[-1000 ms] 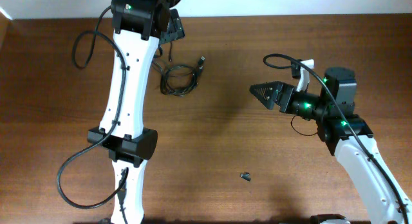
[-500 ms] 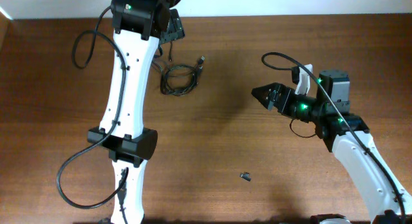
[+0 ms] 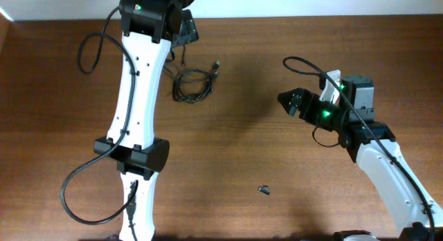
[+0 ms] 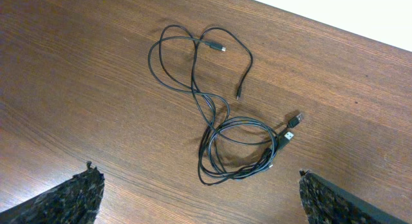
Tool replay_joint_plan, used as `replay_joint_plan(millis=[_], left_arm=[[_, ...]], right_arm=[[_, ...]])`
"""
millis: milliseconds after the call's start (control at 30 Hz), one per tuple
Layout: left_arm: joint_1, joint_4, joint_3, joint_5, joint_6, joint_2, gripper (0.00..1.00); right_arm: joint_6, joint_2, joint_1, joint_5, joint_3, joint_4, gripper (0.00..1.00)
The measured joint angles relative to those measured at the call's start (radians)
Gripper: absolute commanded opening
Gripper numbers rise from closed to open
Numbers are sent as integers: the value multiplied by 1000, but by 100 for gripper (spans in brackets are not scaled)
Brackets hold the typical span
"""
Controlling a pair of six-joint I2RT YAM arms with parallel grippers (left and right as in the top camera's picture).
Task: Untangle cables
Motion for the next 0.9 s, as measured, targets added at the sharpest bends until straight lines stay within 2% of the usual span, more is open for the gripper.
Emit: replay_joint_plan(millis=[67, 333, 433, 567, 700, 900], left_arm=[[0, 0, 0, 0, 0, 0, 99], [0, 0, 0, 4, 0, 0, 99], [0, -4, 0, 72, 14, 0, 99], [-1, -3, -56, 119, 194, -2, 99], [-1, 10, -238, 136, 412, -5, 99], [-1, 261, -573, 140, 718, -8, 99]], right_arm=[[2, 1, 0, 37, 0, -2, 95], [1, 24, 0, 80, 0, -42, 98], [1, 24, 0, 83, 0, -59, 99], [1, 24, 0, 83, 0, -60, 99], [0, 24, 0, 83, 0, -61, 99], [1, 25, 0, 84, 0, -62, 99]])
